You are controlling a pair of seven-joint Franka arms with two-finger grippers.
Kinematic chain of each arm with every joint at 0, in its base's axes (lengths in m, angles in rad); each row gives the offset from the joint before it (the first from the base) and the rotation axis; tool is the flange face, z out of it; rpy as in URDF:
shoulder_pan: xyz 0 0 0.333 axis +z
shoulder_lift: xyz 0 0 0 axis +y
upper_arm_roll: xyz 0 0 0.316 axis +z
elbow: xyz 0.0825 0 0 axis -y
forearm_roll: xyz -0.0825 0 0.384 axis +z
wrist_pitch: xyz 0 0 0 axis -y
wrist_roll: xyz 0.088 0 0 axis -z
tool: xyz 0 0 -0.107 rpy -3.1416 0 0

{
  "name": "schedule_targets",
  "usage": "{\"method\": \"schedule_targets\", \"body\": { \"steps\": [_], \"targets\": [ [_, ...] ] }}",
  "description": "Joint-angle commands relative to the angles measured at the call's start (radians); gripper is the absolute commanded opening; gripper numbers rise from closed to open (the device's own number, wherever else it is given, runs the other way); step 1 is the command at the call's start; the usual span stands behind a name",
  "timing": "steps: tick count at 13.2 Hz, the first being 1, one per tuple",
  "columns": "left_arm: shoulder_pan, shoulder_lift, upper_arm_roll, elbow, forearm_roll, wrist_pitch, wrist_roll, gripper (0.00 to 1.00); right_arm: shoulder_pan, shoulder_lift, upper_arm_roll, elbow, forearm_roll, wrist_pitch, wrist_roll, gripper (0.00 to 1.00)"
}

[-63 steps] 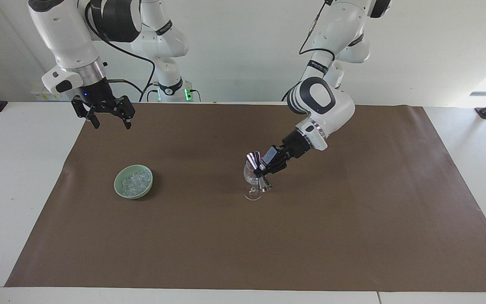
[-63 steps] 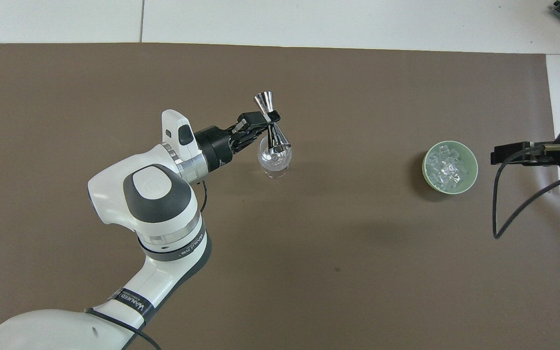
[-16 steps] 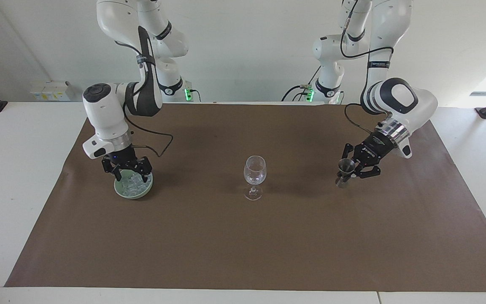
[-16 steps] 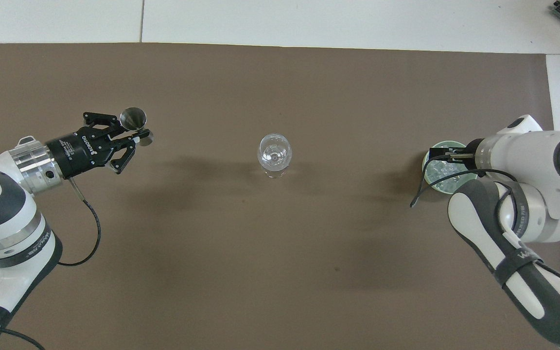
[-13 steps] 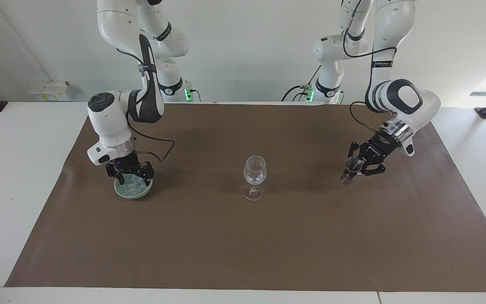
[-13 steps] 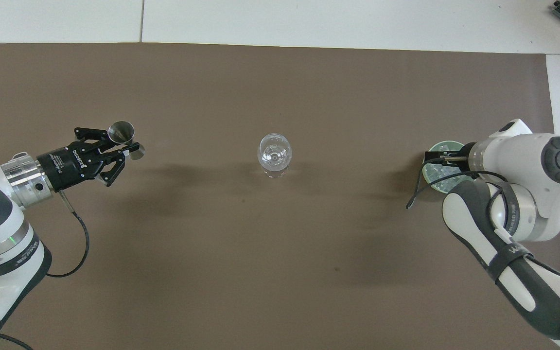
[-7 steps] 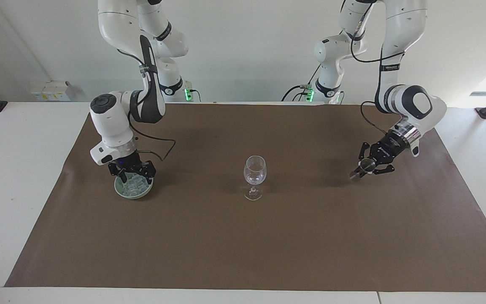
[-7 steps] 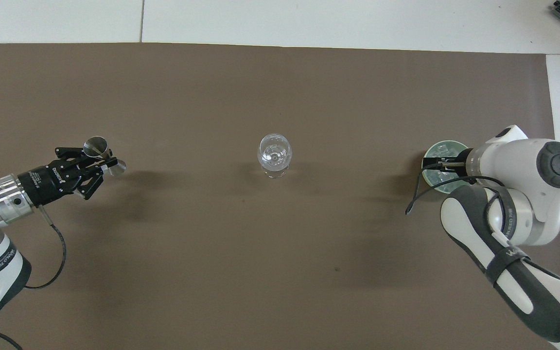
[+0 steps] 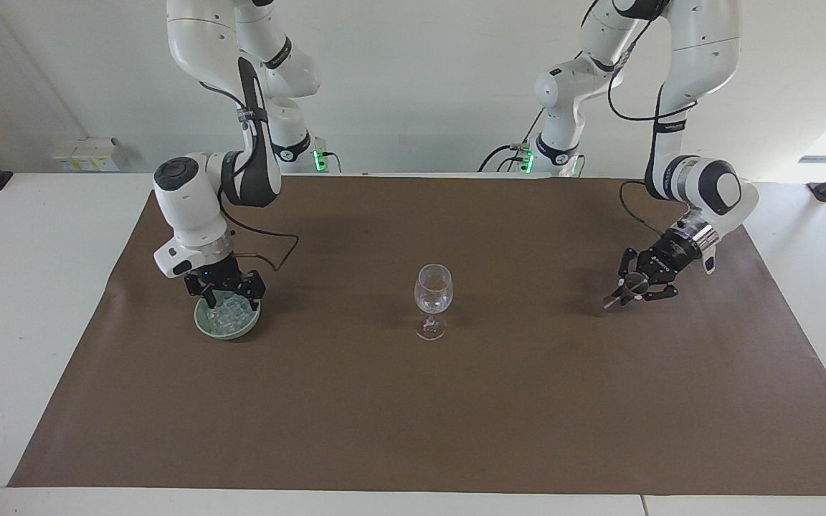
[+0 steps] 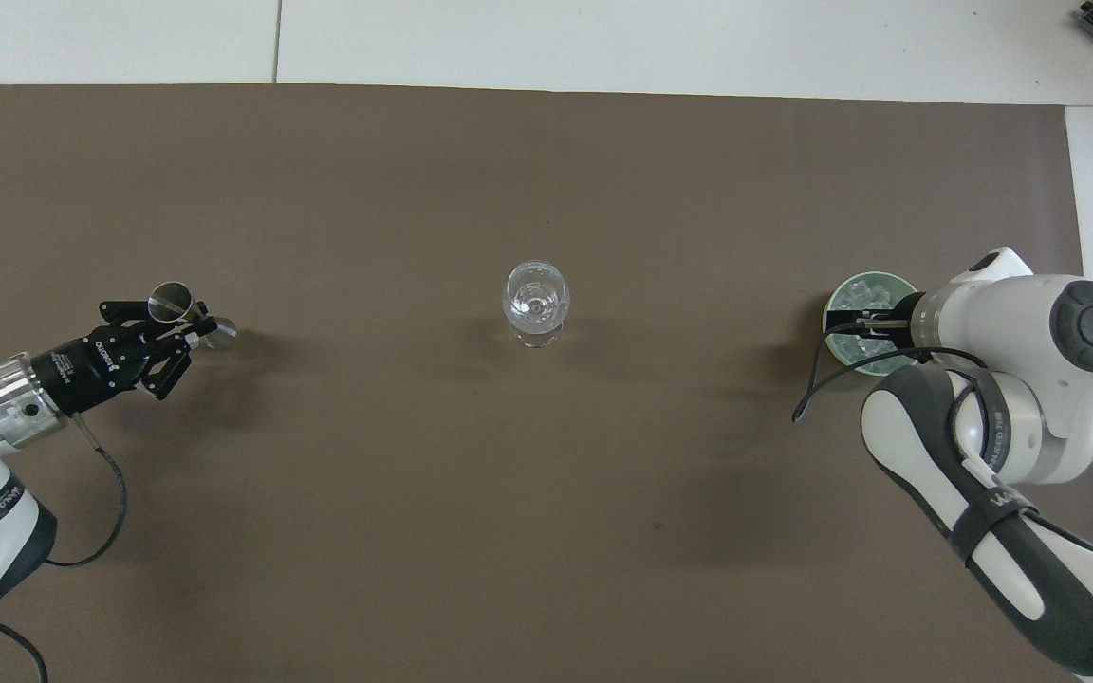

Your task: Pour wine and add ice with both arms

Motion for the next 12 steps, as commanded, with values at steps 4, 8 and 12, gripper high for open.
{"method": "schedule_targets", "body": {
  "steps": [4,8,12],
  "targets": [
    [0.009,0.057,-0.009,0.025,-0.094,0.007,0.085,0.0,-0.016,-0.032,0.005,-0.022,0.002,0.009,-0.018,1.0],
    [0.017,0.102,-0.009,0.031,-0.091,-0.013,0.179,0.0,-0.022,-0.034,0.005,-0.027,-0.003,0.01,-0.023,0.95],
    [0.021,0.105,-0.008,0.043,-0.079,-0.014,0.179,0.0,-0.022,-0.034,0.005,-0.027,-0.003,0.012,-0.02,0.86]
  ]
}}
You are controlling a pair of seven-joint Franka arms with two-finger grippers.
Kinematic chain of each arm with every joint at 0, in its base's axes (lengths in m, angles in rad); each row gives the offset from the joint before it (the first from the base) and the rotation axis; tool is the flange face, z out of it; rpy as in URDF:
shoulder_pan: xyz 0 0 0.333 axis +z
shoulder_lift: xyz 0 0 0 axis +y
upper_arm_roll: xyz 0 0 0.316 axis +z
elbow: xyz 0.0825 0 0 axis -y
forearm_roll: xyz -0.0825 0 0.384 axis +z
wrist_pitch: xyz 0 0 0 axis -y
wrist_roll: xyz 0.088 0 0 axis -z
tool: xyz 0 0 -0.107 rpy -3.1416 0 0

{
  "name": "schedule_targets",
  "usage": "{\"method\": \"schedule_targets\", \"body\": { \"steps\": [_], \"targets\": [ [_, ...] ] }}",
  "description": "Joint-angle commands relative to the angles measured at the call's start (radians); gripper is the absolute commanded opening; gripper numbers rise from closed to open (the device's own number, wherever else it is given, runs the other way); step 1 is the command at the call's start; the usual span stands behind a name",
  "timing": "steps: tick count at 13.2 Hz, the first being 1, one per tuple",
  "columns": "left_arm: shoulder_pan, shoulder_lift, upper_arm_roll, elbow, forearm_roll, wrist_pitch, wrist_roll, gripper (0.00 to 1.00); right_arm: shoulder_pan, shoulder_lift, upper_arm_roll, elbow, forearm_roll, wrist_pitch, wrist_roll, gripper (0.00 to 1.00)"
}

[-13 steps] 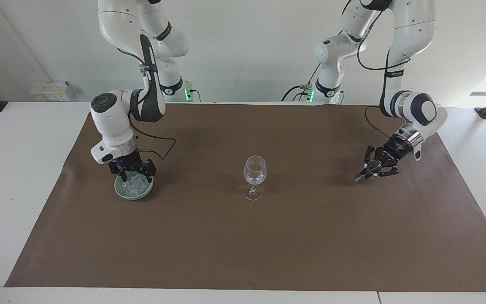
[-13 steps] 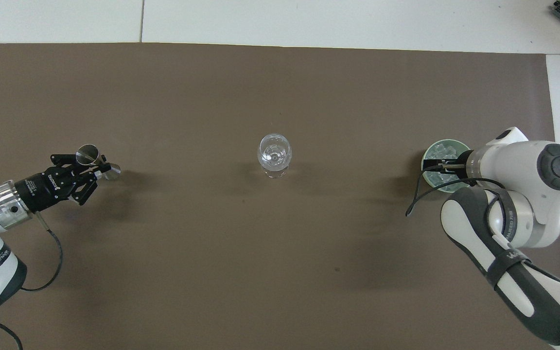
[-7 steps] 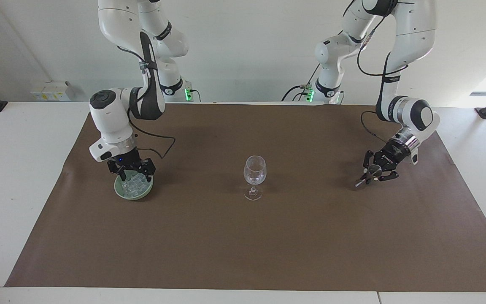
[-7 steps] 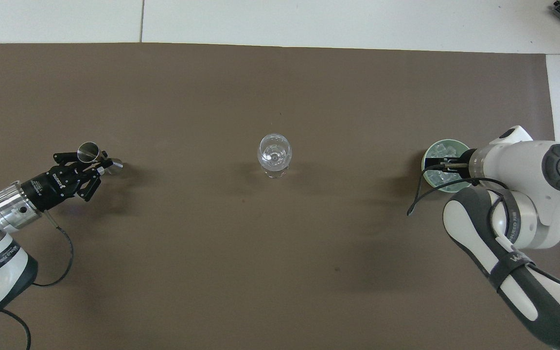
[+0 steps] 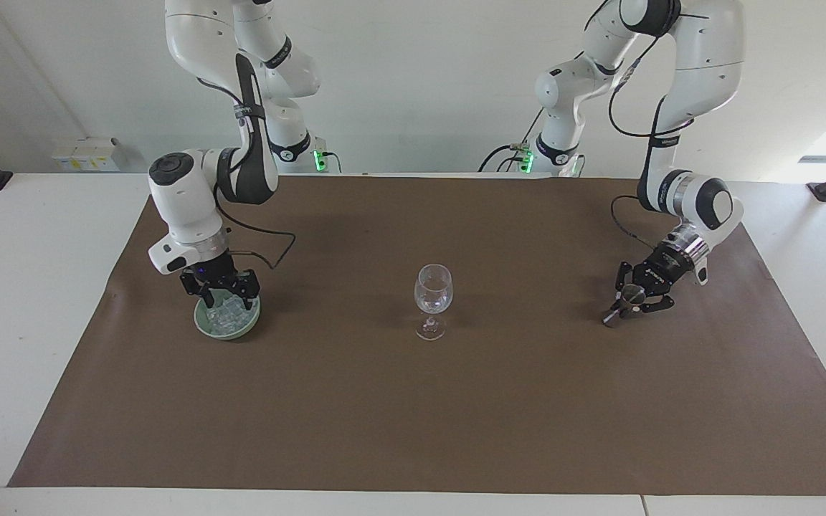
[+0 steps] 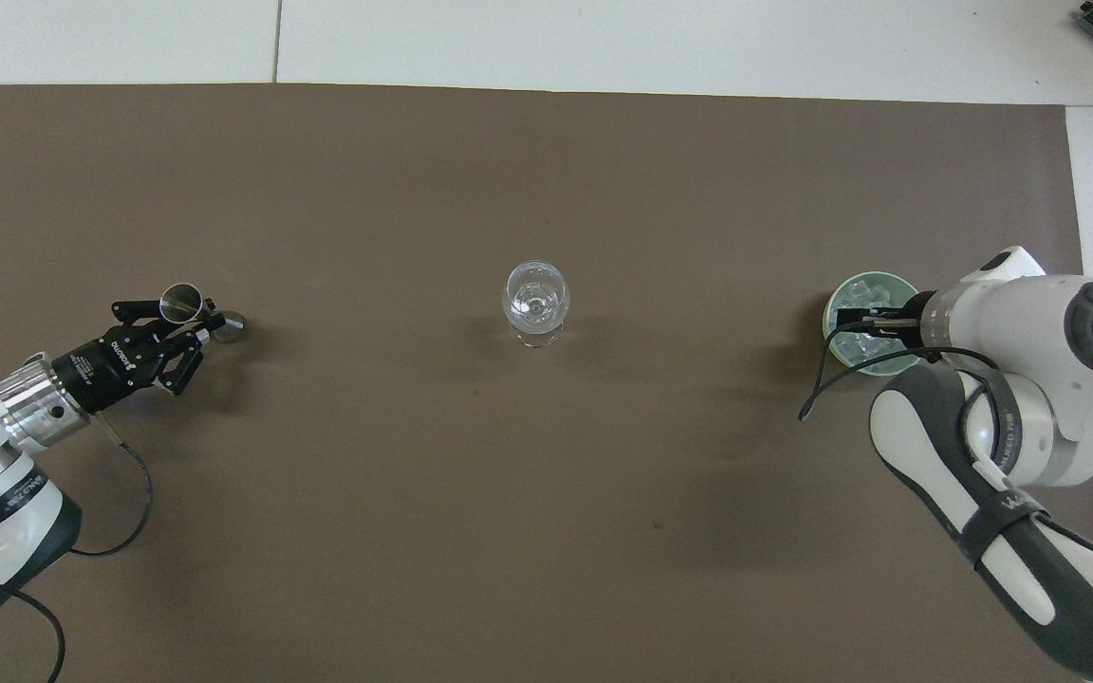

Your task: Pour wine and add ice with both arms

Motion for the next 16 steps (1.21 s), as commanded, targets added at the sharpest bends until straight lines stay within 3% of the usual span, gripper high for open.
{"method": "schedule_targets", "body": {
  "steps": [1,5,7,10,12,13,15,16],
  "targets": [
    [0.015,0.015,-0.006,0.018,-0.003,-0.014,0.018,0.0,-0.012,-0.024,0.007,-0.025,-0.003,0.012,-0.017,0.81],
    [0.017,0.017,-0.006,0.021,0.006,-0.013,0.026,0.0,-0.011,-0.024,0.007,-0.026,-0.003,0.009,-0.022,0.63],
    [0.015,0.021,-0.006,0.021,0.006,-0.01,0.034,0.0,-0.011,-0.025,0.007,-0.028,-0.003,0.007,-0.022,0.61],
    [0.015,0.031,-0.006,0.021,0.006,-0.008,0.04,0.0,-0.009,-0.03,0.007,-0.033,-0.007,-0.002,-0.022,0.24],
    [0.015,0.031,-0.005,0.021,0.006,-0.007,0.04,0.08,-0.009,-0.033,0.007,-0.037,-0.007,-0.007,-0.022,0.04],
    [0.015,0.031,-0.006,0.023,0.006,-0.002,0.04,0.19,-0.009,-0.033,0.007,-0.04,-0.007,-0.007,-0.022,0.0],
    [0.015,0.031,-0.005,0.023,0.006,0.003,0.037,0.74,-0.011,-0.033,0.007,-0.037,-0.007,-0.007,-0.02,0.0],
    [0.015,0.032,-0.005,0.026,0.006,0.004,0.034,0.9,-0.011,-0.03,0.007,-0.031,-0.007,-0.007,-0.016,0.0]
  ]
}}
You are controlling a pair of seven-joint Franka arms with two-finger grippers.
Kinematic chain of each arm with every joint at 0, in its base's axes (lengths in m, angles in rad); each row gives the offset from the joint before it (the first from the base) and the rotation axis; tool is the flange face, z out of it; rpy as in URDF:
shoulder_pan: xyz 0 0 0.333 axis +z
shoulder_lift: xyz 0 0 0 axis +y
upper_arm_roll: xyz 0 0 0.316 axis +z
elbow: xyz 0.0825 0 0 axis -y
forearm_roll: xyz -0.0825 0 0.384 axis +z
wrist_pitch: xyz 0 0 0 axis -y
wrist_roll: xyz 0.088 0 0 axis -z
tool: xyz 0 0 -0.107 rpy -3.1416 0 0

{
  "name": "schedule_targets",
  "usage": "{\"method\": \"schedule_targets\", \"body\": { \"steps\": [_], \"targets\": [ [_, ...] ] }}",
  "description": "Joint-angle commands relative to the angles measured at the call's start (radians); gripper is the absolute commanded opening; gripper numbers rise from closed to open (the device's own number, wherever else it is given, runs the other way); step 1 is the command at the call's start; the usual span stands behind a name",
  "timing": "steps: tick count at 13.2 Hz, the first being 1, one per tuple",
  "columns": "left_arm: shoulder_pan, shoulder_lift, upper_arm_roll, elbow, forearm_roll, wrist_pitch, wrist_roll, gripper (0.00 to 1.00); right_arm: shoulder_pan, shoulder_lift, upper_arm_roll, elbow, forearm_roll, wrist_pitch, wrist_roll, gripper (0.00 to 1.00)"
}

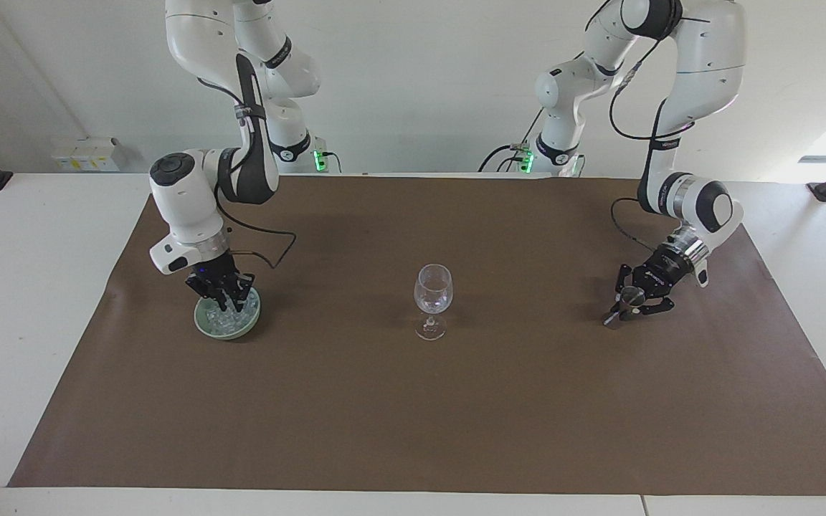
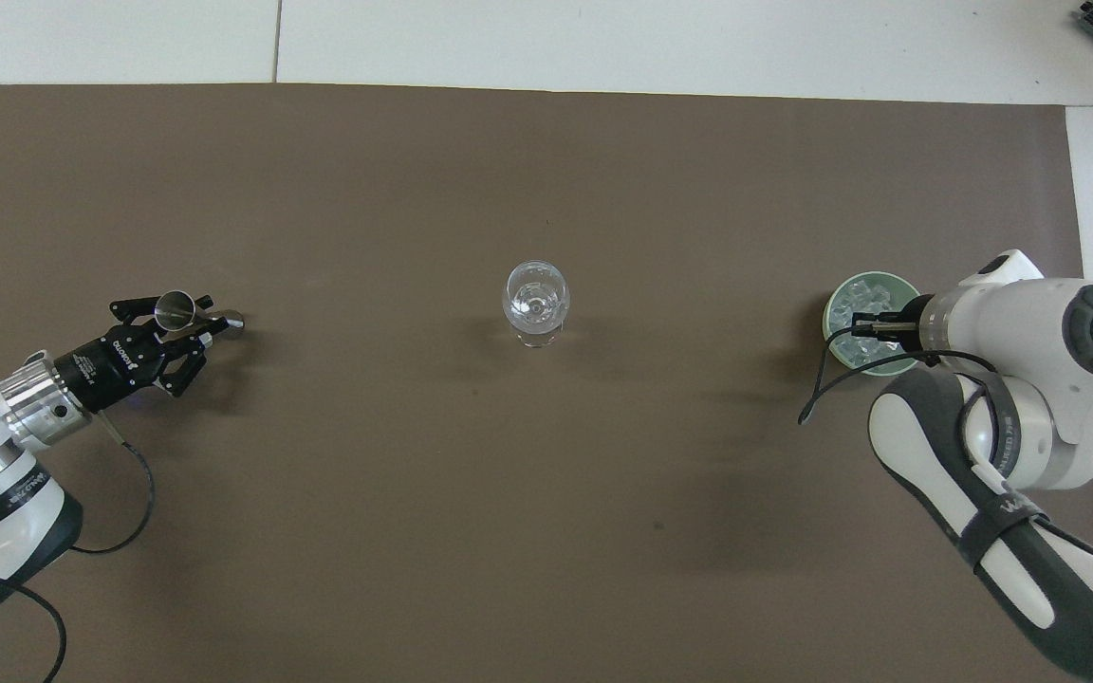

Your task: Pour wine and add ice with both arms

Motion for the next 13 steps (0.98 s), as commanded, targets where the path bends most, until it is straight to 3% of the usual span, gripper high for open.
{"method": "schedule_targets", "body": {
  "steps": [1,5,8,13],
  "targets": [
    [0.015,0.017,-0.006,0.024,0.007,0.005,0.003,1.0,-0.006,-0.024,0.008,-0.015,-0.006,-0.003,-0.007,0.0],
    [0.023,0.015,-0.006,0.038,0.069,0.006,0.007,1.0,0.001,-0.03,0.015,0.048,0.005,-0.028,0.002,0.0],
    [0.044,0.009,-0.006,0.075,0.235,-0.001,0.004,1.0,0.004,-0.044,0.023,0.115,0.011,-0.102,0.003,0.0],
    [0.066,-0.037,-0.005,0.152,0.61,-0.008,0.001,1.0,0.004,-0.056,0.139,0.217,0.072,-0.148,0.196,0.0]
  ]
}}
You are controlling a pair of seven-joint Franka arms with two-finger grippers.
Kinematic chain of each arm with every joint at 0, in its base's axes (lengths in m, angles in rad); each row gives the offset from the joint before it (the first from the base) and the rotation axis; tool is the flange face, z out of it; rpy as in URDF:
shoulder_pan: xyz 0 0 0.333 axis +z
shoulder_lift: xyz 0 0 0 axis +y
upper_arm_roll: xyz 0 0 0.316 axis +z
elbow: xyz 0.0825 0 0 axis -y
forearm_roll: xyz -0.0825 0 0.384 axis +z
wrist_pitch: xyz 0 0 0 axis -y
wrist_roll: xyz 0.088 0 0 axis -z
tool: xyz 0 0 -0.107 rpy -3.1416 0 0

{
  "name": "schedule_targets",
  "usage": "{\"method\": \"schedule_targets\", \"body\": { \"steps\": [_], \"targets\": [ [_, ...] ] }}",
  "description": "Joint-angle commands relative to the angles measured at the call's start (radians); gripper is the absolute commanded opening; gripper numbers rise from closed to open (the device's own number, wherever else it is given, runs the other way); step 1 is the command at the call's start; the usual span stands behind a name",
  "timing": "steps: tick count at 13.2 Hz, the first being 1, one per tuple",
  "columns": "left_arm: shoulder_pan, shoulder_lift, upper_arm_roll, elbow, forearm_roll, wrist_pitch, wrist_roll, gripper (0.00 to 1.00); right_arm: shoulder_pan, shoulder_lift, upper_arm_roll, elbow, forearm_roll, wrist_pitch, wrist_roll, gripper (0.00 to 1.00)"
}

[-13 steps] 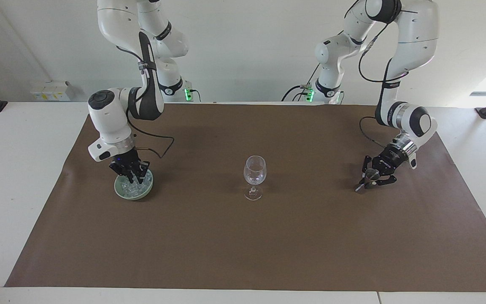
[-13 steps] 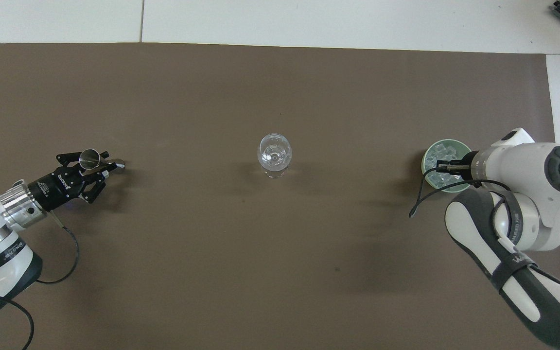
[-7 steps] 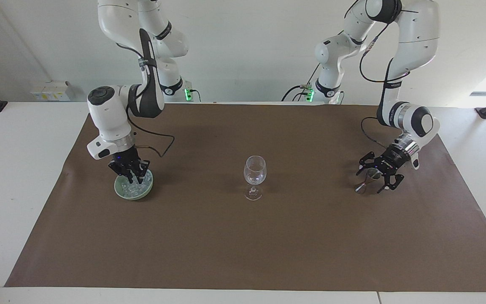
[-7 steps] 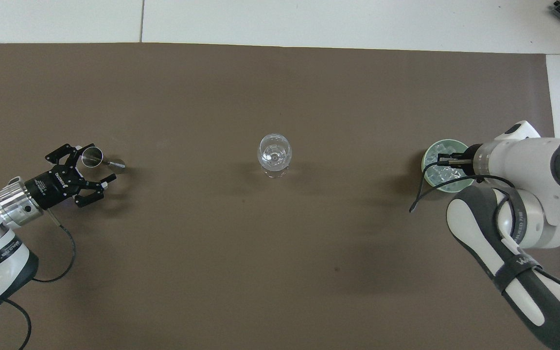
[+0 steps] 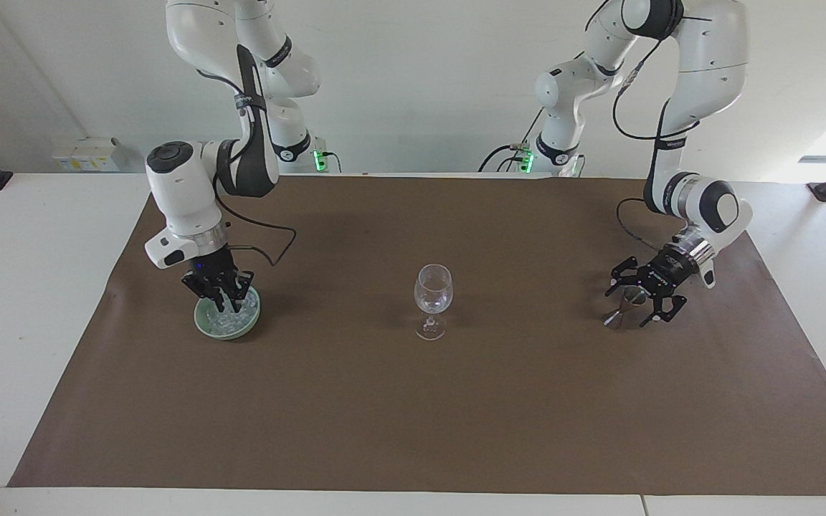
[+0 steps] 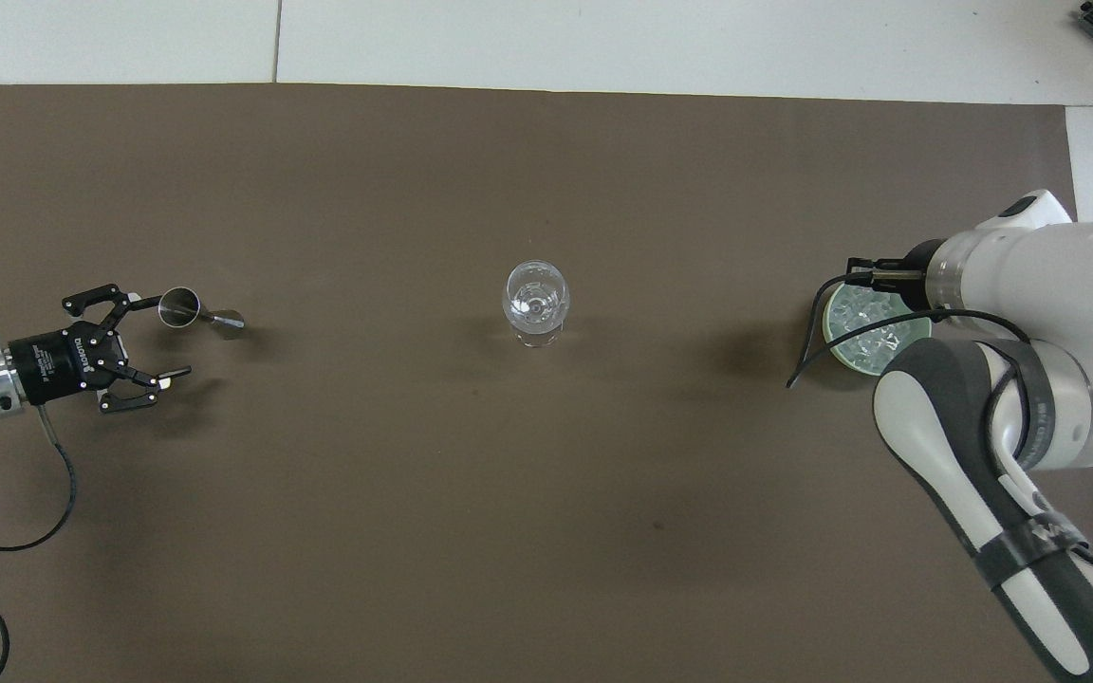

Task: Pour wine and add ice with both arms
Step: 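Set the silver cup down and open the left gripper, then lift and carry the green ice cup over the wine glass with the right gripper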

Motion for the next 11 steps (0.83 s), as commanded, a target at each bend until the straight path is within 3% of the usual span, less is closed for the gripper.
{"method": "schedule_targets", "body": {
  "steps": [1,4,7,11],
  "targets": [
    [0.009,-0.045,-0.009,0.03,0.176,-0.005,0.003,1.0,-0.004,0.01,0.073,0.07,0.097,-0.025,0.074,0.0],
    [-0.013,-0.116,-0.012,0.047,0.398,0.023,0.009,1.0,0.046,0.041,0.098,0.157,0.203,-0.047,0.137,0.0],
    [-0.057,-0.165,-0.016,0.064,0.593,0.058,0.015,1.0,0.135,0.068,0.099,0.257,0.22,-0.085,0.314,0.0],
    [-0.077,-0.216,-0.018,0.089,0.739,0.059,0.167,1.0,0.259,0.09,0.099,0.312,0.332,-0.065,0.399,0.0]
  ]
}}
